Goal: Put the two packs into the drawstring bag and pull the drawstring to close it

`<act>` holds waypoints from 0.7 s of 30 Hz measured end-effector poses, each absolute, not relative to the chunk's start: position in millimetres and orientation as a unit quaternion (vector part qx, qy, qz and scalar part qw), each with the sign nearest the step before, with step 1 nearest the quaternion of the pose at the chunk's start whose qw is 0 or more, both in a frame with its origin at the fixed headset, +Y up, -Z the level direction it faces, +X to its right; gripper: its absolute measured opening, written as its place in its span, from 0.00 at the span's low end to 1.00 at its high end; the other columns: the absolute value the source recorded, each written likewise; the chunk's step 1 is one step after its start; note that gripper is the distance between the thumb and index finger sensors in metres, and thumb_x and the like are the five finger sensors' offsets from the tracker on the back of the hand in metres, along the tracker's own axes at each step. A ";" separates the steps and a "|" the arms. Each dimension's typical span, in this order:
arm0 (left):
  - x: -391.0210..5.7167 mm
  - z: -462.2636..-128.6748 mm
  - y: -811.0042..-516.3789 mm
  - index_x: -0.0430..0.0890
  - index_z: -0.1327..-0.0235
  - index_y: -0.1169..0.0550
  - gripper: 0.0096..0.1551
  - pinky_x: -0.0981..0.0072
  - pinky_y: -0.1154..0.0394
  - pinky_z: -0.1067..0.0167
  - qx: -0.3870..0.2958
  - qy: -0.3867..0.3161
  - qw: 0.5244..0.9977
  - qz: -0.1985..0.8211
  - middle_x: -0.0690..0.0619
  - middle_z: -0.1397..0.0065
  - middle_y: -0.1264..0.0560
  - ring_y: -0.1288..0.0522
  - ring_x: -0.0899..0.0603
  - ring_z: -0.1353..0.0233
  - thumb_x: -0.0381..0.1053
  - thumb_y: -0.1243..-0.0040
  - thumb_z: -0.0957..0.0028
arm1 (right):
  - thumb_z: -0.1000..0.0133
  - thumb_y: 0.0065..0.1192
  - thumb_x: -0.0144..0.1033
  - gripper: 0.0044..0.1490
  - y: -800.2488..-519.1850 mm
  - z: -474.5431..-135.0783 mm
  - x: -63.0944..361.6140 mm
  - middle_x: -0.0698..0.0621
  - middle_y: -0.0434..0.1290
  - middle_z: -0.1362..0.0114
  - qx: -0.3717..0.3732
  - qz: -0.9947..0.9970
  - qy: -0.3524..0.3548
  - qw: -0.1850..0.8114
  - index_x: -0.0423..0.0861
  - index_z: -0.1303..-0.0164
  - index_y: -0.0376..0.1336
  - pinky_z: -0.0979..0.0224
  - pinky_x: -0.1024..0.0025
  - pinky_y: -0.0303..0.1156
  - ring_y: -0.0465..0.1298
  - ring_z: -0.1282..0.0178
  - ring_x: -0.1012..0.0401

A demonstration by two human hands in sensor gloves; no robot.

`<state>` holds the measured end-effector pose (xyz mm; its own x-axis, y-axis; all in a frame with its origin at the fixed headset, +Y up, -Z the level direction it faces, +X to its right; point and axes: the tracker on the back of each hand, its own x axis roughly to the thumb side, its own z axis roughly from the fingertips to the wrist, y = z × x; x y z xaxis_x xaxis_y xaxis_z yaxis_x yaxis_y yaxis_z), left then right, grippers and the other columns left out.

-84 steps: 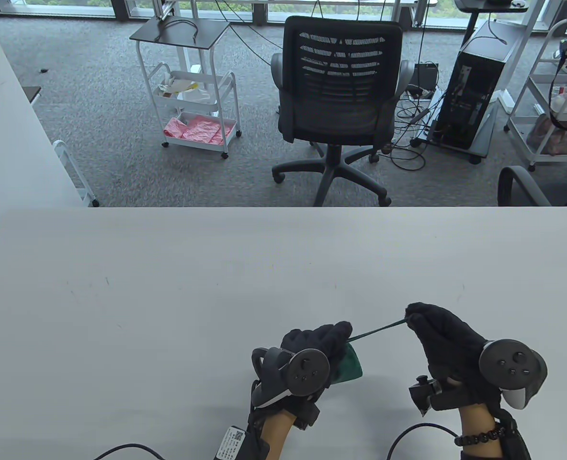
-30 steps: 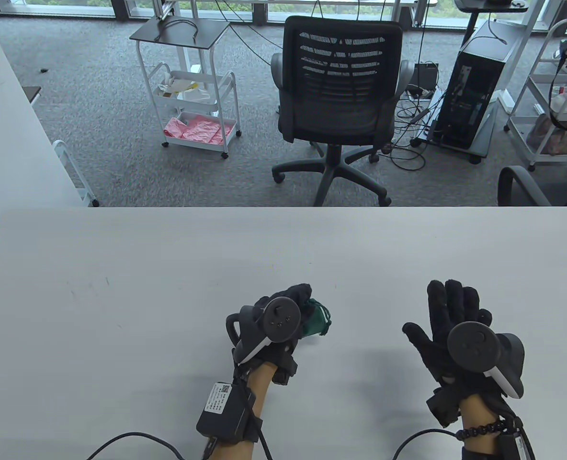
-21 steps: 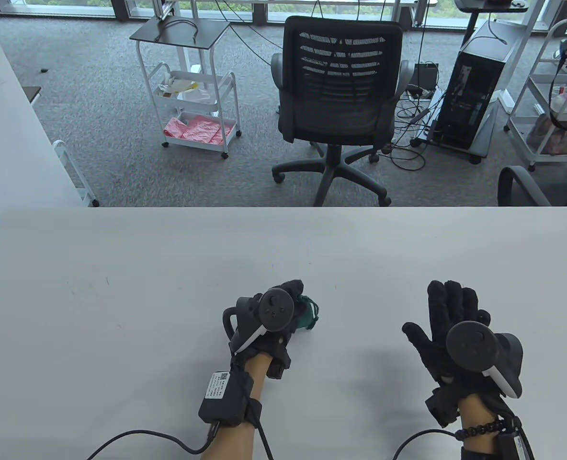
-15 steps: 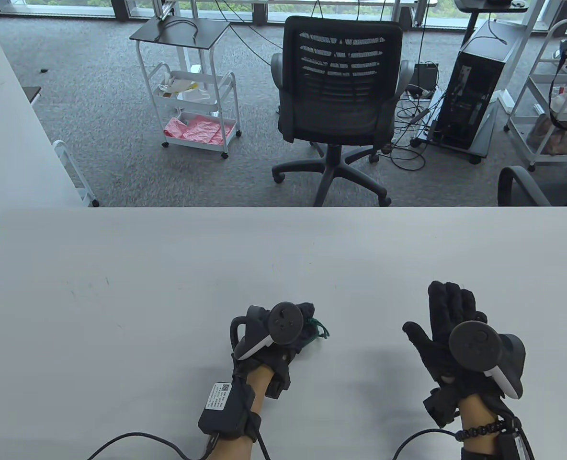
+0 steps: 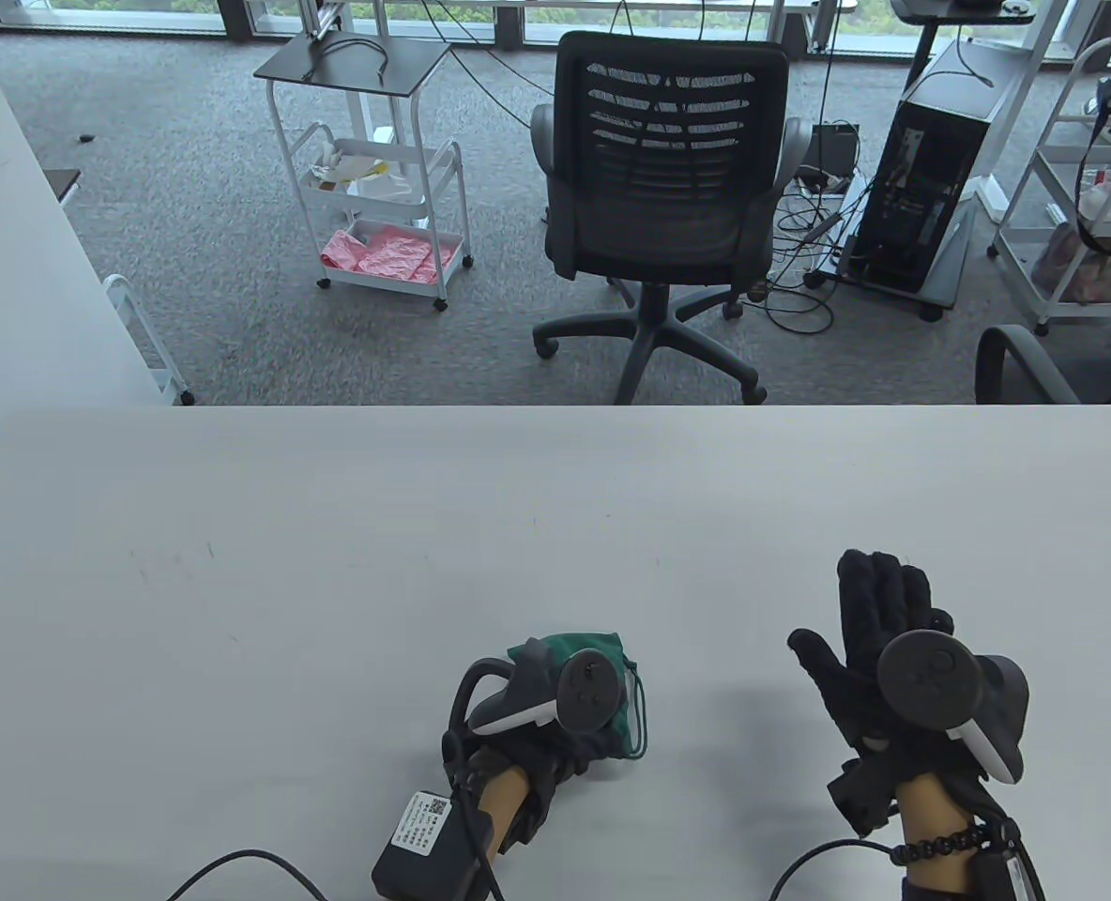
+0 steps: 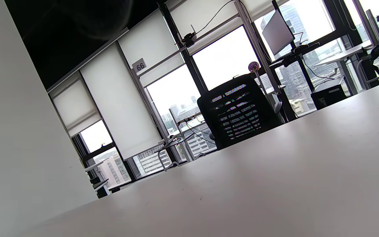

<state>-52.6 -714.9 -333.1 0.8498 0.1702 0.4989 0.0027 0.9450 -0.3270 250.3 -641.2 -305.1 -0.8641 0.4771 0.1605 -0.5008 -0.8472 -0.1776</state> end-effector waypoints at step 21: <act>-152.1 -308.1 -665.2 0.51 0.18 0.54 0.50 0.22 0.52 0.29 0.090 -0.051 0.993 0.059 0.34 0.14 0.55 0.57 0.21 0.18 0.70 0.51 0.45 | 0.41 0.54 0.54 0.54 -651.2 -309.2 231.5 0.31 0.33 0.16 0.087 0.966 -0.075 0.231 0.40 0.18 0.35 0.28 0.24 0.35 0.34 0.20 0.31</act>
<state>-152.1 -665.2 -308.1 0.9878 0.1076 0.1127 -0.1261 0.9769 0.1723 231.5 -651.2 -309.2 -0.8781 0.4336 0.2025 -0.4597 -0.8818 -0.1053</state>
